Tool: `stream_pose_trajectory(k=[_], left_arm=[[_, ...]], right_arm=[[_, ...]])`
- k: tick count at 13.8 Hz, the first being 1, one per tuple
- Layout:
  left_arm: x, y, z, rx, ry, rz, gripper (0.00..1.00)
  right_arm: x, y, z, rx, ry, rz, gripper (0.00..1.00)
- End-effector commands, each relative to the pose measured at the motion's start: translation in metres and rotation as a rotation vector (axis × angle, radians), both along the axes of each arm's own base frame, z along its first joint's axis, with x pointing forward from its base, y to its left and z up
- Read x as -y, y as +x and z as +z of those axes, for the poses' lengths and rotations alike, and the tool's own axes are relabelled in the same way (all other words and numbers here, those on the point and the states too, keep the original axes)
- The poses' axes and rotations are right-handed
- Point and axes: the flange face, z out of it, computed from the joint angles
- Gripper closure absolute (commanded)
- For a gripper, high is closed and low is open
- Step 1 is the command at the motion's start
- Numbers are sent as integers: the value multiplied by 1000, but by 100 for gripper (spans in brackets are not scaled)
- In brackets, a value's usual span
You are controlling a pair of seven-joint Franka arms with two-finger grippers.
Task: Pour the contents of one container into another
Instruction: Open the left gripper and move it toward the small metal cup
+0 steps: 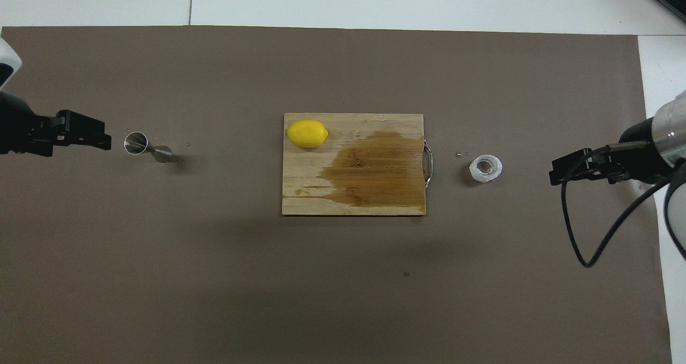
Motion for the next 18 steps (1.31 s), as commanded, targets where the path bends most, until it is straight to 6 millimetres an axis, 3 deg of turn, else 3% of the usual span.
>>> stream_pose_trajectory(k=[1, 3, 5, 6, 9, 11, 12, 14, 18], left_arm=[[-12, 44, -16, -32, -36, 179, 0], [-32, 68, -44, -103, -70, 398, 0], [-44, 81, -60, -143, -84, 500, 0], [-60, 87, -73, -180, -118, 607, 0], [-73, 120, -116, -276, -121, 831, 0], [-111, 128, -140, -292, -166, 924, 0], [-120, 131, -146, -281, -187, 943, 0], [-159, 130, -150, -295, -303, 1021, 0], [-174, 122, -188, -349, -322, 1077, 0]], right_arm=[[2, 0, 2, -8, 19, -15, 0], [2, 0, 2, -8, 19, -15, 0], [2, 0, 2, -8, 19, -15, 0], [2, 0, 2, -8, 19, -15, 0], [2, 0, 2, -8, 19, -15, 0], [2, 0, 2, -8, 19, -15, 0], [2, 0, 2, -8, 19, -15, 0], [2, 0, 2, -8, 19, -15, 0], [2, 0, 2, -8, 19, -15, 0]])
